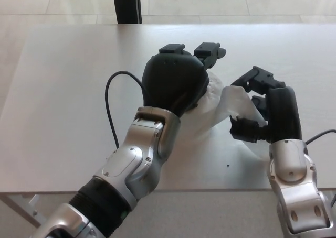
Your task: A toilet paper roll is kept in the middle of the desk infront of the robot. The robot places its left hand on the top of the toilet paper roll to hold it still and uses its right hand to tear off a piece of toilet paper from it and hands the paper to a person
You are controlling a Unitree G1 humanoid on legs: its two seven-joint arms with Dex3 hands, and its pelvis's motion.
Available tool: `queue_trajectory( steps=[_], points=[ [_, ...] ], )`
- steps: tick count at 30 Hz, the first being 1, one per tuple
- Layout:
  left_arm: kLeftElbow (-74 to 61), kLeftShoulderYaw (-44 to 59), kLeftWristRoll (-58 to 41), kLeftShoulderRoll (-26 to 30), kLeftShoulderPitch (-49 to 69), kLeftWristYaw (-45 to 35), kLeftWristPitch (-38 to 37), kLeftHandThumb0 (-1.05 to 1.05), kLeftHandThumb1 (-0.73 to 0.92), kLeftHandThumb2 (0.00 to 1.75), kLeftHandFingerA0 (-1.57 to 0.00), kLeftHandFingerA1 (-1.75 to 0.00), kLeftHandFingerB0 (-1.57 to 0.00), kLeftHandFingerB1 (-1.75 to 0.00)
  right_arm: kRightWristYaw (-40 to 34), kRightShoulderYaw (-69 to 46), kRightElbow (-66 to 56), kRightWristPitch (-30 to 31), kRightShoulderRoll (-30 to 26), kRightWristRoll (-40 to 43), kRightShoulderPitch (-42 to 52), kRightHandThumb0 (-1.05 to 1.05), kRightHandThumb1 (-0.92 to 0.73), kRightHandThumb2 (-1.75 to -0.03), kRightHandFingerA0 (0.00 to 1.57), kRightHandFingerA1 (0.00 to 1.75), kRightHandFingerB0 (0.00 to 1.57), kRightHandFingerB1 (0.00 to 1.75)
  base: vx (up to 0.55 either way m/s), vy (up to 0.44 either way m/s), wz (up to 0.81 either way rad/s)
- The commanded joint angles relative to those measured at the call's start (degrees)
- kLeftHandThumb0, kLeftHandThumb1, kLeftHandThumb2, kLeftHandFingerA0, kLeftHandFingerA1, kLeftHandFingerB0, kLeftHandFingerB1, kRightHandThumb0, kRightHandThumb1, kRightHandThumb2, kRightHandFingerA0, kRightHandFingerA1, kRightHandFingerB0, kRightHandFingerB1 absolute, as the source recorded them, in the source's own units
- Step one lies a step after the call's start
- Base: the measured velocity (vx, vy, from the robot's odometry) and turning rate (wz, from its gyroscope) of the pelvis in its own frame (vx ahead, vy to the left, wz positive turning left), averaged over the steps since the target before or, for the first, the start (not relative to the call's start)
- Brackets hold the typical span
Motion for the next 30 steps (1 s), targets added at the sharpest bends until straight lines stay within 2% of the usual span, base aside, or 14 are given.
queue_trajectory(
  steps=[1, 4, 5, 6, 11, 12, 13, 14, 16, 17, 19, 22, 24, 30],
  points=[
    [4.54, -0.85, -1.52, 1.61, 5.40, -4.26, 0.63, -0.10, 0.58, 0.65, -0.57, -0.63, -0.47, -0.48, -0.19, -12.34, -5.89, 4.97, 6.25, 19.69, -1.02, -0.16, -0.35, -1.39, 1.06, 1.75, 0.84, 1.59, 0.00, 0.000, 0.00],
    [4.66, -0.94, -1.38, 1.88, 5.45, -3.74, 0.09, -0.09, 0.57, 0.66, -0.59, -0.65, -0.48, -0.49, -0.89, -13.67, -6.74, 5.77, 7.44, 20.33, -1.62, -0.14, -0.37, -1.39, 1.06, 1.75, 0.85, 1.58, 0.00, 0.000, 0.00],
    [4.74, -0.98, -1.28, 1.85, 5.51, -3.61, 0.23, -0.09, 0.57, 0.66, -0.60, -0.66, -0.48, -0.48, -0.82, -14.92, -7.55, 7.20, 7.69, 22.07, -2.32, -0.14, -0.39, -1.42, 1.04, 1.75, 0.76, 1.67, 0.00, 0.000, 0.00],
    [4.85, -1.01, -1.23, 1.68, 5.50, -3.35, 0.27, -0.12, 0.56, 0.70, -0.61, -0.67, -0.48, -0.51, -0.87, -16.23, -7.91, 7.06, 7.70, 23.92, -3.03, -0.12, -0.37, -1.50, 1.04, 1.75, 0.75, 1.69, 0.00, 0.000, 0.00],
    [4.67, -1.07, -1.46, 1.77, 5.79, -3.93, 0.30, -0.09, 0.56, 0.67, -0.59, -0.65, -0.47, -0.49, -3.47, -20.60, -9.42, 9.36, 9.22, 29.18, -5.61, -0.15, -0.37, -1.54, 1.02, 1.75, 0.78, 1.69, 0.00, 0.000, 0.00],
    [4.68, -1.09, -1.43, 1.81, 5.86, -3.92, 0.30, -0.09, 0.56, 0.68, -0.58, -0.65, -0.47, -0.49, -4.72, -21.60, -9.81, 10.38, 9.73, 29.98, -6.39, -0.16, -0.46, -1.44, 1.03, 1.75, 0.77, 1.68, 0.00, 0.000, 0.00],
    [4.69, -1.11, -1.40, 1.83, 5.88, -3.91, 0.32, -0.09, 0.56, 0.68, -0.58, -0.65, -0.47, -0.49, -5.12, -22.06, -9.97, 10.86, 9.96, 30.20, -6.72, -0.16, -0.46, -1.44, 1.03, 1.75, 0.77, 1.68, 0.00, 0.000, 0.00],
    [4.35, -1.17, -1.47, 1.81, 6.02, -4.62, 0.71, -0.10, 0.58, 0.68, -0.55, -0.64, -0.46, -0.48, -6.13, -23.32, -10.14, 10.83, 10.46, 31.70, -7.49, -0.18, -0.57, -1.29, 1.03, 1.75, 0.71, 1.71, 0.00, 0.000, 0.00],
    [4.34, -1.25, -1.47, 1.71, 6.04, -4.97, 0.97, -0.11, 0.58, 0.67, -0.54, -0.63, -0.46, -0.48, -6.96, -24.57, -10.41, 11.16, 10.86, 32.76, -8.29, -0.18, -0.60, -1.26, 1.03, 1.75, 0.70, 1.72, 0.00, 0.000, 0.00],
    [4.55, -1.35, -1.39, 1.66, 5.97, -4.87, 0.93, -0.11, 0.59, 0.67, -0.53, -0.63, -0.46, -0.48, -7.53, -25.21, -10.65, 11.90, 10.99, 33.12, -8.71, -0.20, -0.66, -1.15, 1.03, 1.75, 0.68, 1.72, 0.00, 0.000, 0.00],
    [4.69, -1.56, -1.33, 1.52, 6.10, -5.02, 1.07, -0.11, 0.58, 0.69, -0.51, -0.60, -0.46, -0.46, -7.57, -25.92, -10.92, 12.22, 11.39, 33.52, -8.67, -0.18, -0.61, -1.24, 1.04, 1.75, 0.70, 1.74, 0.00, 0.000, 0.00],
    [4.74, -1.69, -1.13, 1.52, 6.04, -4.83, 1.05, -0.10, 0.57, 0.69, -0.52, -0.60, -0.48, -0.46, -7.63, -26.24, -11.17, 12.61, 11.56, 33.62, -8.79, -0.16, -0.61, -1.22, 1.03, 1.75, 0.69, 1.75, 0.00, 0.000, 0.00],
    [4.56, -1.47, -1.53, 1.28, 6.22, -5.11, 1.17, -0.10, 0.58, 0.69, -0.53, -0.63, -0.46, -0.48, -8.27, -26.71, -11.44, 13.18, 11.99, 35.17, -9.10, -0.19, -0.68, -1.11, 1.05, 1.75, 0.72, 1.75, 0.00, 0.000, 0.00],
    [3.77, -1.53, -1.35, 1.60, 6.90, -5.48, 1.51, -0.11, 0.59, 0.67, -0.53, -0.63, -0.46, -0.48, -8.89, -25.95, -11.69, 13.41, 11.78, 36.72, -8.70, -0.16, -0.62, -1.21, 1.06, 1.75, 0.70, 1.73, 0.00, 0.000, 0.00]
  ],
)
